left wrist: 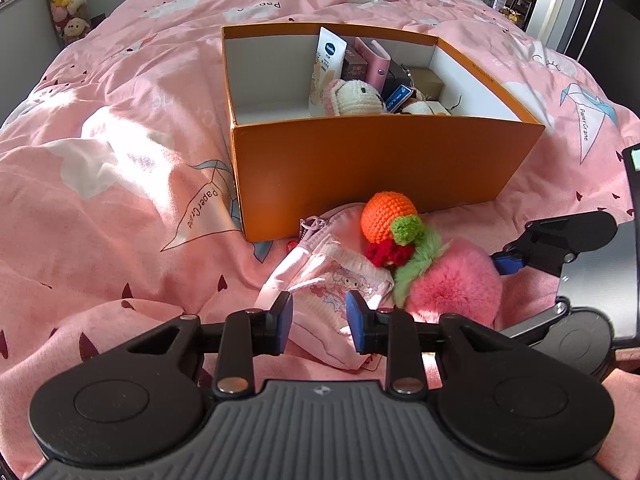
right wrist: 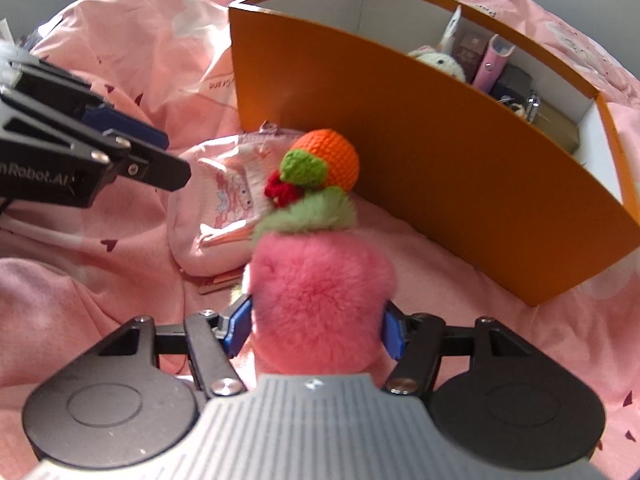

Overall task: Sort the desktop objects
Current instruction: 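Grasp the pink pouch with the left tool while the right tool grasps the pink fluffy ball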

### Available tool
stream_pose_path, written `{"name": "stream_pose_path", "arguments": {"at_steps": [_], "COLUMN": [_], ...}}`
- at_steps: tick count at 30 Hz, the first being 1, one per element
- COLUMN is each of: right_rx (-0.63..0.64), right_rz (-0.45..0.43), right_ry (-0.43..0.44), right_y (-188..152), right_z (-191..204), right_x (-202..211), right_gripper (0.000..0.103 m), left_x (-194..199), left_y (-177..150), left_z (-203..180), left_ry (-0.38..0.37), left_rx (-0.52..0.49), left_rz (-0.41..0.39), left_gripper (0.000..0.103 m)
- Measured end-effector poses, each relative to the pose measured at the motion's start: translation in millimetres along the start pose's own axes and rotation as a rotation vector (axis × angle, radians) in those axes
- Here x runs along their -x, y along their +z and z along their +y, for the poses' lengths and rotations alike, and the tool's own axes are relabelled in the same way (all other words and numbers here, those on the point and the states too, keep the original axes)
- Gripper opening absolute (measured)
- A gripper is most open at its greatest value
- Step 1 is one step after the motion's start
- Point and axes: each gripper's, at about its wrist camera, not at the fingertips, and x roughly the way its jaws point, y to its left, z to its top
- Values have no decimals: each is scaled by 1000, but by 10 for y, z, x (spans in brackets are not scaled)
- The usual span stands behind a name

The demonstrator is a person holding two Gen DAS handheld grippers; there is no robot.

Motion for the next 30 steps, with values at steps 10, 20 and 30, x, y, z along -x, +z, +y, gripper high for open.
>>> {"name": "stream_pose_path", "arguments": {"at_steps": [10, 20, 30], "right_rx": [-81, -186, -171], "right_rz": [-40, -67, -69], "right_ry": [-64, -112, -81], "right_y": [6, 23, 41], "right_z": [-140, -387, -388], "right_x": [75, 250, 250], "right_gripper": [46, 55, 56], "left_x": [3, 7, -259], "left_y": [0, 75, 144], "left_z": [27, 55, 127], "left_ry": [0, 10, 1], "left_rx": [5, -76, -102], "left_rz": [-2, -31, -12], "left_gripper": [34, 50, 55]}}
